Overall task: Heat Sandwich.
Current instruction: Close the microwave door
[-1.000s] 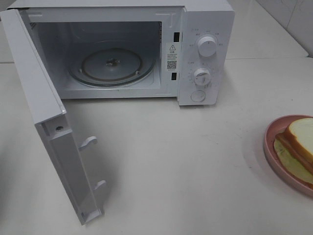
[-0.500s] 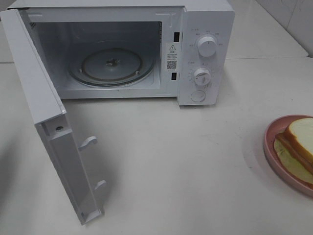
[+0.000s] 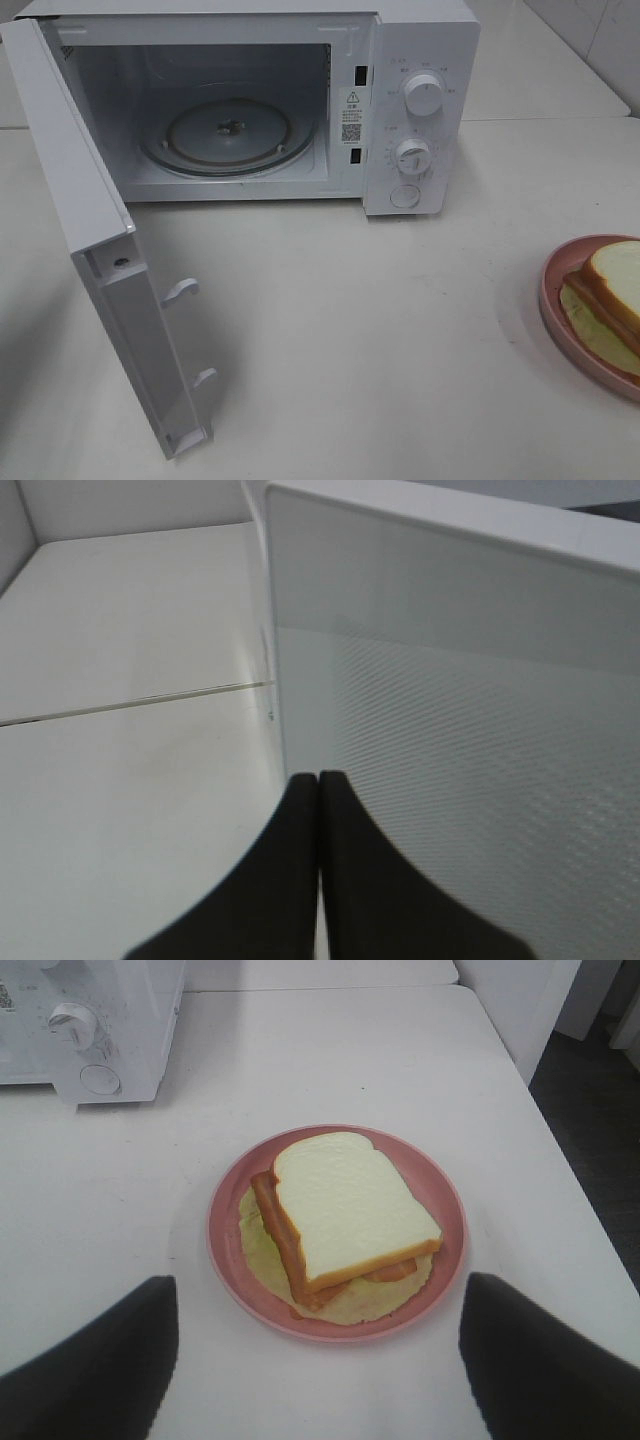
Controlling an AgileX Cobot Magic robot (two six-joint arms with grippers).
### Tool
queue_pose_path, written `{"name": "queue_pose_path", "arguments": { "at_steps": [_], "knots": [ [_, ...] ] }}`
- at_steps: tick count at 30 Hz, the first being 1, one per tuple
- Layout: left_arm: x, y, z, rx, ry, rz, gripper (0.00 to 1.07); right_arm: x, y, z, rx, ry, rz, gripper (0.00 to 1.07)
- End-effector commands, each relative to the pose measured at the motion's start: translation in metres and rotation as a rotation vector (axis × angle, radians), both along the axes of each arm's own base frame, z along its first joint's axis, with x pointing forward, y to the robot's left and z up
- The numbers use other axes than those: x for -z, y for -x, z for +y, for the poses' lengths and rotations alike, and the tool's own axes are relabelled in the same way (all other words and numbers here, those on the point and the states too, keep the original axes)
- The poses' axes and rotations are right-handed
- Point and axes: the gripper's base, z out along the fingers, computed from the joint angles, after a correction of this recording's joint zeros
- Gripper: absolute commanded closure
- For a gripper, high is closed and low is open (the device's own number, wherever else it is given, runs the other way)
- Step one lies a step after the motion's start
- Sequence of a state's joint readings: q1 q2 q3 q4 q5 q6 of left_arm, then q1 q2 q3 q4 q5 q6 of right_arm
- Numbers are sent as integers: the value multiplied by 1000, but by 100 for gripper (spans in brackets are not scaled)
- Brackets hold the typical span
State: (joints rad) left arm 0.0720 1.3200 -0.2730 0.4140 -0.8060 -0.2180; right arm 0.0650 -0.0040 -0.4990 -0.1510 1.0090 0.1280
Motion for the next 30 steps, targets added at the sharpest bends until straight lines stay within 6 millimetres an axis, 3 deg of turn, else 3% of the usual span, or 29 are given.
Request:
{"name": "queue_pose_path", "arguments": {
  "at_steps": [1, 16, 27, 30],
  "knots": [
    [-3, -5, -8, 78, 27, -40, 107, 0, 4, 0, 0, 8, -37, 32],
    [15, -9, -54, 102, 33, 7, 107, 0, 4, 0, 0, 8, -37, 32],
    [2, -21, -81, 83, 43, -40, 107, 0, 4, 0, 0, 8, -37, 32],
    [5, -31, -97, 104, 57, -29, 107, 0, 4, 0, 0, 8, -37, 32]
  ]
}}
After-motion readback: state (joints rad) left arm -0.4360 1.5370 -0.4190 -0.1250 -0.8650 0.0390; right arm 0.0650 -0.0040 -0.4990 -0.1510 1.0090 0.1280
